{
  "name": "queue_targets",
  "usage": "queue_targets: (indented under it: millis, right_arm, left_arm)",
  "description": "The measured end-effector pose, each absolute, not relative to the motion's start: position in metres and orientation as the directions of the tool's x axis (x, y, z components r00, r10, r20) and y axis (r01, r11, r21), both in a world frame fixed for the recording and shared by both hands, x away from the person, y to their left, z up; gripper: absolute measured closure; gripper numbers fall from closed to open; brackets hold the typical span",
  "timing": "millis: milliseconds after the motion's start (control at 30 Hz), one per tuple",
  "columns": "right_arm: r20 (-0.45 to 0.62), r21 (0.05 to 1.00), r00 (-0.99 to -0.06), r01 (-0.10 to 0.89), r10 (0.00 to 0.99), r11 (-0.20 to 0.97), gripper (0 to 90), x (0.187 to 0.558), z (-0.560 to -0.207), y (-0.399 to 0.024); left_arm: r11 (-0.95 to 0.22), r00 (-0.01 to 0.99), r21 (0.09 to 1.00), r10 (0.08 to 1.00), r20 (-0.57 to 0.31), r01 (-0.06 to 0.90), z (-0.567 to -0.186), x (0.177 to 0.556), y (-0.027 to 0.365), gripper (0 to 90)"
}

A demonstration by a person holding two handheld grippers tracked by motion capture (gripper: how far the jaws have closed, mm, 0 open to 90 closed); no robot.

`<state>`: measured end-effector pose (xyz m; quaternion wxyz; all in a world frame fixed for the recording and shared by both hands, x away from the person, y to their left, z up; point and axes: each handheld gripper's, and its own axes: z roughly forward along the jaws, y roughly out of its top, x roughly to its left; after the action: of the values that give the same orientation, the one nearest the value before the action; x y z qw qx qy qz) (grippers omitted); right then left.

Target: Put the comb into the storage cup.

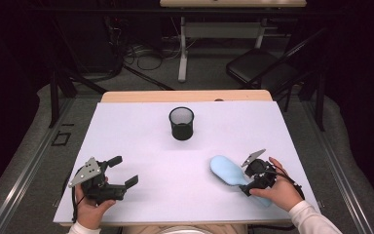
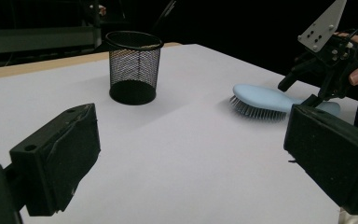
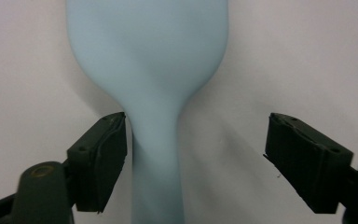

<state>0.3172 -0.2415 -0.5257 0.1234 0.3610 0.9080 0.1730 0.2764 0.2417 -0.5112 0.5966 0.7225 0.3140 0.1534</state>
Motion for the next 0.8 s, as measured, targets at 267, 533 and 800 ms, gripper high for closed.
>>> queue_targets:
  millis: [267,533,800]
  right_arm:
    - [-0.084,0.393,-0.697,0.634,0.712,0.667,36.5,0.315,-0.524,-0.237]
    - [-0.084,0.377,-0.695,0.641,0.714,0.669,46.4,0.314,-0.525,-0.232]
    - [-0.073,0.367,-0.687,0.655,0.723,0.660,51.6,0.313,-0.527,-0.230]
  left_arm:
    - [-0.092,0.756,0.958,0.636,-0.153,0.272,-0.511,0.276,0.242,3.4]
    - [-0.089,0.755,0.958,0.637,-0.155,0.272,-0.511,0.276,0.242,3.5]
    - [-0.094,0.756,0.958,0.636,-0.153,0.272,-0.511,0.276,0.242,3.4]
